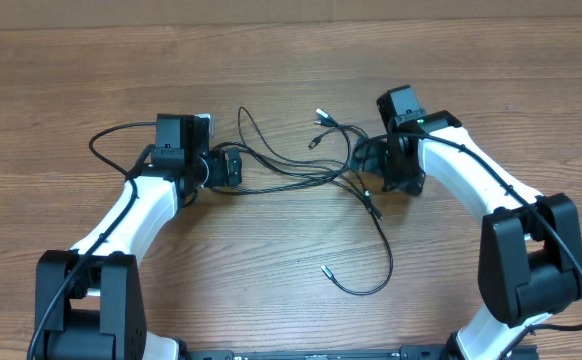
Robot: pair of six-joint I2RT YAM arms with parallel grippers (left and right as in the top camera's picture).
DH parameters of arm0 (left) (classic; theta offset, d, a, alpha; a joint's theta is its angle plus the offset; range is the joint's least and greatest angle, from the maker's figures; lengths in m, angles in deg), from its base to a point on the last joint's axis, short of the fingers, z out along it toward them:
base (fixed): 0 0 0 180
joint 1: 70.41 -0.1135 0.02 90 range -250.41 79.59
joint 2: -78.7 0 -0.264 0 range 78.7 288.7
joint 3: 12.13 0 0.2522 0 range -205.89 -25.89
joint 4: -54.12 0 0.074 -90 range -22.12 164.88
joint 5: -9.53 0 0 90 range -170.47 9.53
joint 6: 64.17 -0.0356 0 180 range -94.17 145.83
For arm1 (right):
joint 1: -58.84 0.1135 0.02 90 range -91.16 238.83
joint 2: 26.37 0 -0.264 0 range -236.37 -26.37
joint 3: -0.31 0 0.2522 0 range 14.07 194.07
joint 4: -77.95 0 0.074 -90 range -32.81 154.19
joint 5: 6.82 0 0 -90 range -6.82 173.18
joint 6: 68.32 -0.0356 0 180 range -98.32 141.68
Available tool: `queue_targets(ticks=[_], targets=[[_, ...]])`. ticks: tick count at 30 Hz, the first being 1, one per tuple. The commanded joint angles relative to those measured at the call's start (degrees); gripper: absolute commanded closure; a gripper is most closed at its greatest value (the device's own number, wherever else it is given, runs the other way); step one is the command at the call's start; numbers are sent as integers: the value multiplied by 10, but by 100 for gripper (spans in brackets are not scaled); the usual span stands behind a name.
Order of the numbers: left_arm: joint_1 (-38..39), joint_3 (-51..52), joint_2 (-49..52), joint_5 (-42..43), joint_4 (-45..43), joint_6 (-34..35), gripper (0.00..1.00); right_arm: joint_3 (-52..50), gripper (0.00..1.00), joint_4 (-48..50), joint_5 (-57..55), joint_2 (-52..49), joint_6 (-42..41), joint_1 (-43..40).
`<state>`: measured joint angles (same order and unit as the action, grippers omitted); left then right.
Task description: Untangle cables
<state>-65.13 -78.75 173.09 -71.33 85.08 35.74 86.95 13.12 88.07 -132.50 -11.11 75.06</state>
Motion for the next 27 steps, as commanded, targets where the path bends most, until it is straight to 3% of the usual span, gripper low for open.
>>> queue_targets(ticks=[1,7,14,17,20,27], targets=[[3,-9,-8,-8,1,-13,1,3,1,-47,15,10,3,3],[3,-9,-8,-8,2,-13,0,-2,0,-163,17,10,3,12],[3,-9,-8,-8,6,-13,1,-20,1,-207,16,10,3,45],[3,-9,-8,-7,6,-13,0,-45,31,-187,16,10,3,66],[4,-9,-8,-5,6,-13,1,-75,55,-159,2,10,3,86],[4,-9,-8,-5,6,-13,0,-137,76,-56,-115,10,-3,93]])
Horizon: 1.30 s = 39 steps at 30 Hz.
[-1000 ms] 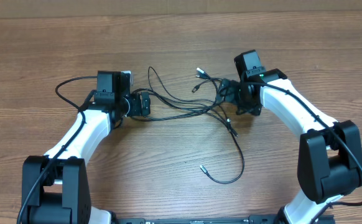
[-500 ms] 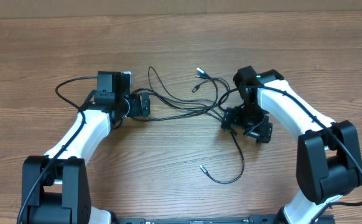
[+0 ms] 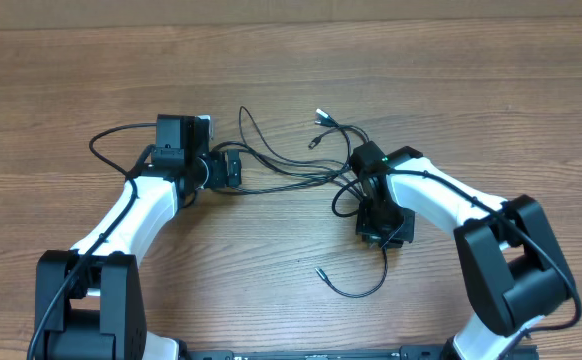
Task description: Untangle cables
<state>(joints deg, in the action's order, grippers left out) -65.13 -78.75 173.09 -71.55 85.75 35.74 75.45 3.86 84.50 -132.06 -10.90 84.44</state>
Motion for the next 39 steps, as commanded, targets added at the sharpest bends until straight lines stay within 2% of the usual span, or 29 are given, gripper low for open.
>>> queue_targets(ticks=[1,3,8,12,14,15,16,21,23,26,28,29,34,35,39], targets=[[4,-9,-8,-3,-1,-13,0,-29,80,62,-91,6,-5,-1],[4,-9,-8,-3,-1,-13,0,-38,86,109,-107,6,-5,-2],[4,-9,-8,-3,-1,-13,1,-55,89,236,-110,6,-3,-2],[4,-9,-8,-4,-2,-4,1,-43,80,266,-104,6,-3,-2],[4,-9,-8,-4,-3,-2,0,-5,67,226,-80,6,-3,-2],[4,-9,-8,-4,-4,-2,0,21,56,199,-65,6,2,-2],[4,-9,-8,-4,-4,-2,0,49,52,173,-50,6,14,-2],[4,-9,-8,-6,-7,-2,0,195,47,85,-12,6,59,-2],[4,-9,-8,-14,-6,0,1,228,52,94,-12,6,59,-2],[3,-9,-8,-40,-5,20,0,232,74,151,-12,5,37,-1],[3,-9,-8,-51,-4,25,0,226,94,193,-12,-2,10,-1],[3,-9,-8,-57,-2,26,0,221,96,215,-12,-7,-4,-1],[3,-9,-8,-81,2,26,0,190,95,319,28,-34,-21,5],[4,-9,-8,-81,2,26,0,188,92,334,39,-43,-21,8],[4,-9,-8,-81,1,26,1,188,91,379,54,-84,-21,26]])
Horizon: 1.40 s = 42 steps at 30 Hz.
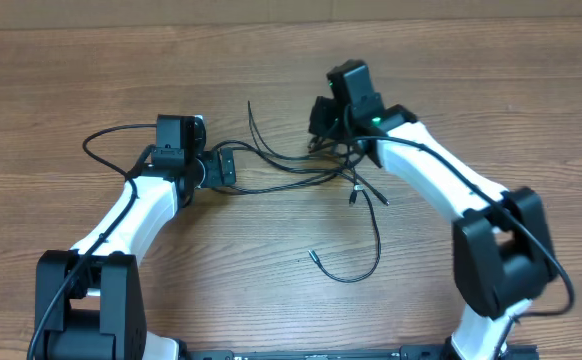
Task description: Untangle cables
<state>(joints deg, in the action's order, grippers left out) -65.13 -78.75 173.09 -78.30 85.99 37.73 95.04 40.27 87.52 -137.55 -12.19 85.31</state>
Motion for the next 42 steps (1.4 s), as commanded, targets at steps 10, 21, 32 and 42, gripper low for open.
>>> queue_targets(ticks=[10,21,32,42], targets=[[4,-9,-7,-26,-4,6,1,-8,93,83,24,-98,-8,60],[4,-9,-8,-26,-4,6,1,-8,83,14,59,-98,-9,91],[3,-9,-8,-28,-3,5,0,-8,84,-45,102,-98,-9,122],[3,-9,-7,-28,-2,6,0,-8,82,-80,158,-98,-9,138]])
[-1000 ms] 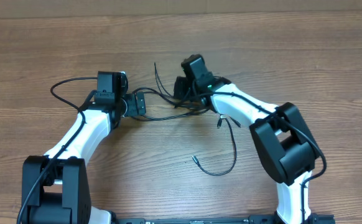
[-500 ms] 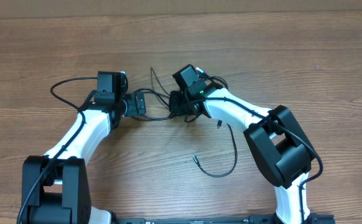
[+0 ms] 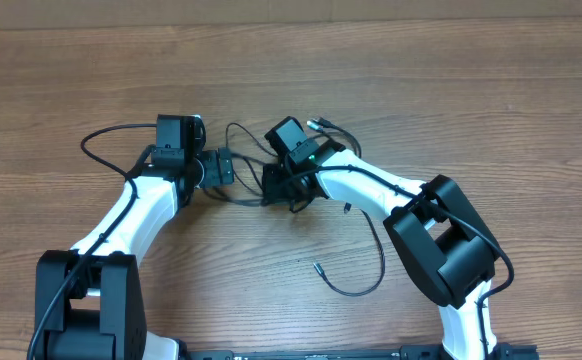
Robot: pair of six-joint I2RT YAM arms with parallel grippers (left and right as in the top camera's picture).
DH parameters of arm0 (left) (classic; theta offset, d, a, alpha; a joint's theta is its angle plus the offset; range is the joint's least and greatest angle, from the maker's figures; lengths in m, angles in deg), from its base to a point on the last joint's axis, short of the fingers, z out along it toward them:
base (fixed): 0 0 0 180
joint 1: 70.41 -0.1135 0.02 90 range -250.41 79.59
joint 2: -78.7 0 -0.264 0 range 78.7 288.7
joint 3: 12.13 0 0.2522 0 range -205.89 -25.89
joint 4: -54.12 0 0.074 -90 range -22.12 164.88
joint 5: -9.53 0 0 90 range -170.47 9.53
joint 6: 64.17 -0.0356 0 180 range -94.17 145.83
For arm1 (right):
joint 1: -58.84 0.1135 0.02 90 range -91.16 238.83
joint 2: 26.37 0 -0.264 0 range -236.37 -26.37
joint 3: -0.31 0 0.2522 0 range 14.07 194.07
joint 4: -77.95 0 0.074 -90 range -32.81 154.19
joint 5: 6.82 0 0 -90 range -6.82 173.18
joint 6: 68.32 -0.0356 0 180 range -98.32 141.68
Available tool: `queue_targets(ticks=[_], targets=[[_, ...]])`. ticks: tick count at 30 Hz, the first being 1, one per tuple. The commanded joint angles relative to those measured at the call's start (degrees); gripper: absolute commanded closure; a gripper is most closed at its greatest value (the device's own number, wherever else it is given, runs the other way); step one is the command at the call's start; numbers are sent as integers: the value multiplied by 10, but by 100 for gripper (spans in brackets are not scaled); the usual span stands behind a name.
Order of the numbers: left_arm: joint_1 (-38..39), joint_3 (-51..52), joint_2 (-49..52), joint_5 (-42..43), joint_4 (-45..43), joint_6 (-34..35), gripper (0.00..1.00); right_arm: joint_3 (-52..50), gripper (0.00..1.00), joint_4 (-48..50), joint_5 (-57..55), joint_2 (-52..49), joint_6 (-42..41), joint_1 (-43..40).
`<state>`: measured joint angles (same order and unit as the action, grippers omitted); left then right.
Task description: Untangle cables
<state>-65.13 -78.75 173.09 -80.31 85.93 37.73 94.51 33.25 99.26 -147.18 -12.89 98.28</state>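
Thin black cables (image 3: 243, 140) lie tangled on the wooden table between my two arms. One loop (image 3: 91, 150) bulges out to the left, and plug ends (image 3: 317, 123) stick out at the back. A long strand curls toward the front and ends in a small plug (image 3: 318, 267). My left gripper (image 3: 221, 167) points right and is shut on the cable at the tangle's left edge. My right gripper (image 3: 275, 186) reaches in from the right and sits low over the tangle, close to the left one. Its fingers are too dark to tell whether they are open or shut.
The wooden table (image 3: 491, 90) has bare surface at the back and on both outer sides. The bases of both arms stand at the front edge. A paler strip runs along the far edge of the table.
My right gripper has moved from the back, by the plug ends, to the front left, and now sits next to the left gripper. The tangle has bunched up toward the left. The left arm has stayed put.
The left gripper has held the cable at the tangle's left side throughout. My right gripper was first at the tangle's right edge, then nearer the front over the long strand, then at the back by the plug ends, and is now in the middle. The cables have drawn leftward.
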Motion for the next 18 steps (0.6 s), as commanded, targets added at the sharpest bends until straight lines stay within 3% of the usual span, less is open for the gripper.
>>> queue_targets(ticks=[1,16,18], targets=[[3,-9,-8,-8,-1,5,0,-3,82,-14,47,-2,-2,10],[4,-9,-8,-8,-1,6,1,-3,77,-37,46,-2,-1,42],[4,-9,-7,-8,-1,6,0,-2,84,-37,46,-2,-1,42]])
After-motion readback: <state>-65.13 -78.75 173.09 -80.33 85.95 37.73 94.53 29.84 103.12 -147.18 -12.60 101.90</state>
